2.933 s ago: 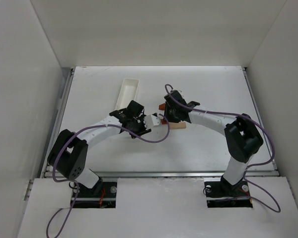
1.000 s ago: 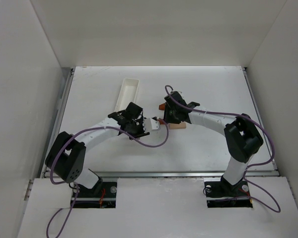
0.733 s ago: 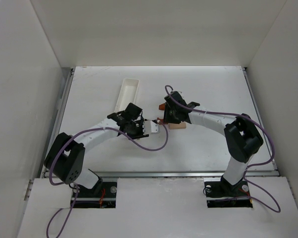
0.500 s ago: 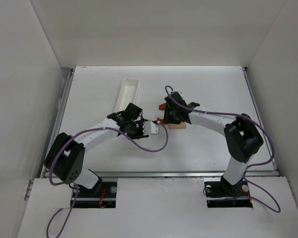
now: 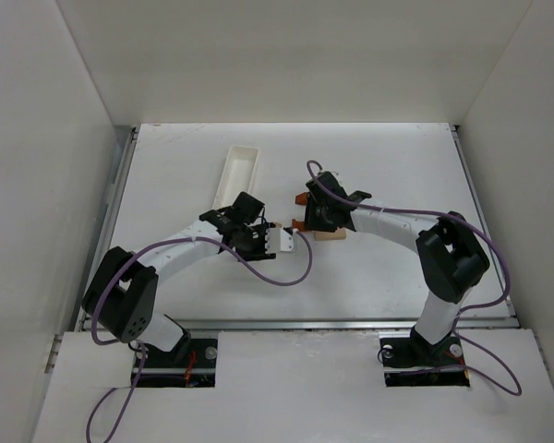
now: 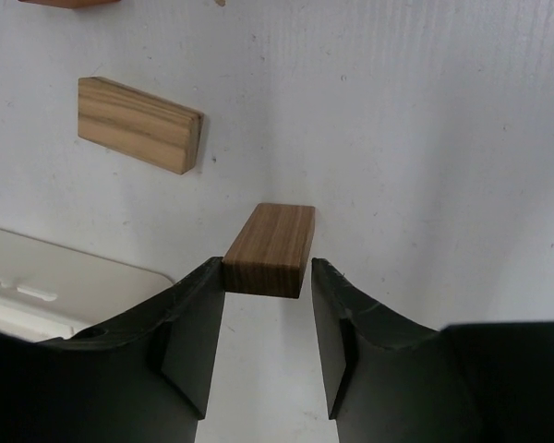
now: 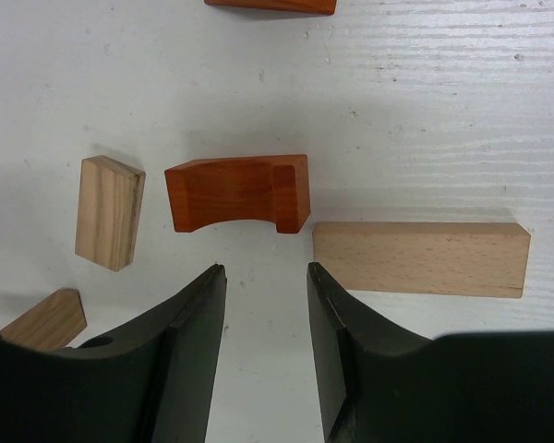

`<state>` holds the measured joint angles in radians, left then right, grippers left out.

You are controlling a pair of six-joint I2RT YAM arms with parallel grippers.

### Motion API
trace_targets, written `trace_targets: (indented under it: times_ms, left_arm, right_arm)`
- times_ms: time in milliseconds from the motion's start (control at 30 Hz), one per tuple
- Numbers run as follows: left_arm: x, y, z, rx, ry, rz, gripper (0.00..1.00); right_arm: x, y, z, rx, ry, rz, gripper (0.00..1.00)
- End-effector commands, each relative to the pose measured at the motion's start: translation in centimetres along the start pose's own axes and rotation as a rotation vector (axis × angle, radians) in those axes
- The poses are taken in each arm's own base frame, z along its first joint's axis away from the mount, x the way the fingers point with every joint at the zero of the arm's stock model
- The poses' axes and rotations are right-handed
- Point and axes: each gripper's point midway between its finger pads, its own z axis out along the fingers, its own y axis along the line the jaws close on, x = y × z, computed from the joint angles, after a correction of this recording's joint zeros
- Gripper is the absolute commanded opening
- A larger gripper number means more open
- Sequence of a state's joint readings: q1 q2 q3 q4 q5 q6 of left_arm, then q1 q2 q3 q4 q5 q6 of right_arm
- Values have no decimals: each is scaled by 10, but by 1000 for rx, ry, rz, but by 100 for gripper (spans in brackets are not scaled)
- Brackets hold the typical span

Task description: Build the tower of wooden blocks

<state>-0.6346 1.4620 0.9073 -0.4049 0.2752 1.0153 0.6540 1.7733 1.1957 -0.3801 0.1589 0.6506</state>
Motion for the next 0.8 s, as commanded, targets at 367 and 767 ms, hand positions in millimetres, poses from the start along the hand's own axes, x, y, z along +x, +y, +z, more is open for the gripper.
trace_targets:
  times_ms: [367, 767]
  left_arm:
    - [-4, -7, -7, 24, -17, 6, 49]
    - [-21, 3, -36, -20, -60, 21, 56]
  right_arm:
    - [-25, 10, -16, -50, -82, 4, 47]
    - [-13, 24, -19, -84, -61, -45, 47]
